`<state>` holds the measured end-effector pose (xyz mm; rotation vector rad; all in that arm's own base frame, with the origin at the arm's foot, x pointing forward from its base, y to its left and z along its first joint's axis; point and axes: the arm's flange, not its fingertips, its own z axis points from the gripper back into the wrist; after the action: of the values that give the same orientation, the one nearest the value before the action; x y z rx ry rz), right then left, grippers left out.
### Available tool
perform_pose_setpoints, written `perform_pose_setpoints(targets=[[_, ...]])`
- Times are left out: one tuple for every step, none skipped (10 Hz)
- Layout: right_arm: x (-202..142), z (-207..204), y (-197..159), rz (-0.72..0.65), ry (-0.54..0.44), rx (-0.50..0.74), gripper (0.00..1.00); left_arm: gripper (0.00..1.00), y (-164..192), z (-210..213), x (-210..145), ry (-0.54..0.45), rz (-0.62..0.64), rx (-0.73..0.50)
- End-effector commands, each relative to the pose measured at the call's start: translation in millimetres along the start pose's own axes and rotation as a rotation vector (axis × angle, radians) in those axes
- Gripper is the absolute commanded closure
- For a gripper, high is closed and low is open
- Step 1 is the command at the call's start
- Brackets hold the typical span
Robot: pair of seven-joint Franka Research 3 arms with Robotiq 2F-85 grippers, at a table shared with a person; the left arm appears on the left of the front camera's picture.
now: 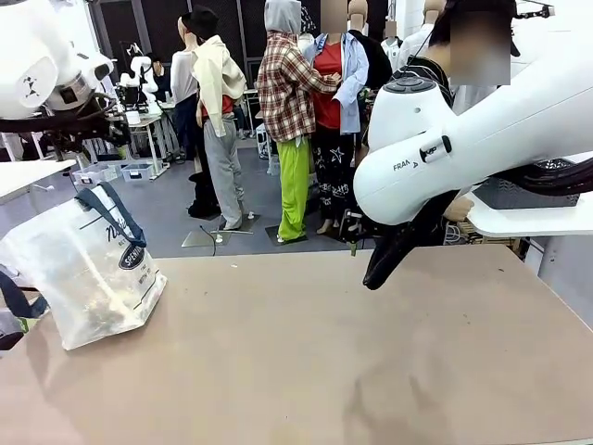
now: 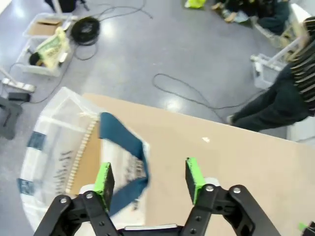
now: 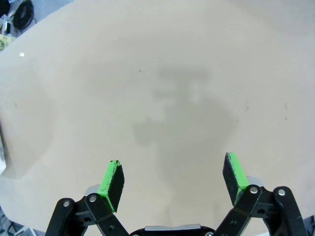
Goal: Transfer purchased items from the store into the shopping bag.
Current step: Move the Reusable shopping bag to the right side of the table.
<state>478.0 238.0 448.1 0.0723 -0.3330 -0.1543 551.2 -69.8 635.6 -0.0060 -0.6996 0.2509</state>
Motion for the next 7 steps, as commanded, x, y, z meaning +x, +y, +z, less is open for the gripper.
perform_pose_setpoints(targets=[[-0.4, -0.5, 0.4, -0.003, 0.0, 0.0, 0.0, 0.0, -20.3, 9.7, -35.2, -0.009, 0.004, -0.145], [-0.4, -0.5, 0.4, -0.003, 0.0, 0.0, 0.0, 0.0, -35.0, 6.8, -58.6, 0.042, -0.045, -0.193], [-0.4, -0.5, 0.4, -0.003, 0.0, 0.0, 0.0, 0.0, -47.4, -3.2, -78.5, 0.075, -0.096, -0.236], [-0.4, -0.5, 0.4, -0.003, 0.0, 0.0, 0.0, 0.0, -60.4, -16.8, -98.4, 0.117, -0.127, -0.259], [-0.4, -0.5, 0.4, -0.003, 0.0, 0.0, 0.0, 0.0, -72.2, -28.3, -118.4, 0.165, -0.139, -0.322], [-0.4, -0.5, 0.4, -0.003, 0.0, 0.0, 0.0, 0.0, -79.7, -38.3, -138.6, 0.212, -0.204, -0.321], [-0.4, -0.5, 0.4, -0.003, 0.0, 0.0, 0.0, 0.0, -86.6, -44.7, -153.5, 0.243, -0.213, -0.335]])
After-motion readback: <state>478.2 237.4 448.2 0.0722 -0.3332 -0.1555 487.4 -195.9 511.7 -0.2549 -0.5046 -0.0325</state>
